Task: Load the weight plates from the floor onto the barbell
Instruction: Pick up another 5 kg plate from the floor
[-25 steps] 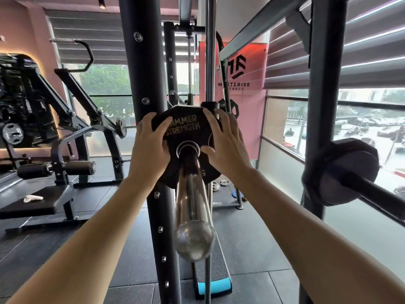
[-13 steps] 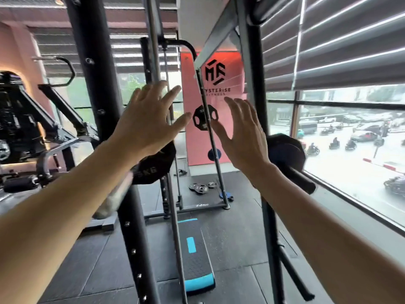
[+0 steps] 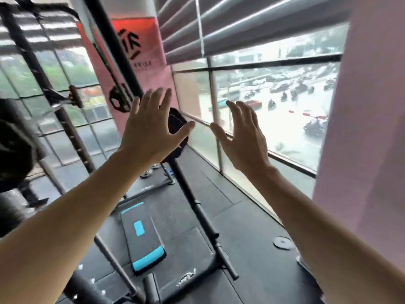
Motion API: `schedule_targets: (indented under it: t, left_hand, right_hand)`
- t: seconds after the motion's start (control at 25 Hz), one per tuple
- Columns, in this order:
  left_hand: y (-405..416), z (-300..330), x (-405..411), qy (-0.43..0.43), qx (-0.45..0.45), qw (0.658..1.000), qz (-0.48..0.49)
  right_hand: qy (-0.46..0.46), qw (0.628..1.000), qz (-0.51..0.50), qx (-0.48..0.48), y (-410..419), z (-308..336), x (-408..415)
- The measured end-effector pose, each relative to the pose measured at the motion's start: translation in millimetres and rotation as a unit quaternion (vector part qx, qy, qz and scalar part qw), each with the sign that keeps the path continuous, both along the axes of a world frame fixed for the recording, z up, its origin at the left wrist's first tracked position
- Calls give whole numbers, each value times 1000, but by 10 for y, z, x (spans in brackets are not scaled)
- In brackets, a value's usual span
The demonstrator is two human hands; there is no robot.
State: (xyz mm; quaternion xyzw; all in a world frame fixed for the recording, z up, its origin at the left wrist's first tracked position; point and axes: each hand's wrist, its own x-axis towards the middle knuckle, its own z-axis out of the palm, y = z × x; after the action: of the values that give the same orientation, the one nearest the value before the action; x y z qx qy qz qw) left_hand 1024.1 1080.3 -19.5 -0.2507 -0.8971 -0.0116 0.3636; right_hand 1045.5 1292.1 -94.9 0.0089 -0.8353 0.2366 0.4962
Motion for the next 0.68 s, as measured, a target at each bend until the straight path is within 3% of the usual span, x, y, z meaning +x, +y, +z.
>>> schedule_targets:
  t: [0.32,0.68]
  left_hand:
    - [1735,-1128,-15,-108,-42,983,-145]
    - [3109,-2838,-331,-235,-94,939,-233]
  right_hand:
    - [-89,983,-148,-57,1504,-965,740]
    - [-231,929,-255,-135,2389,-2383,842]
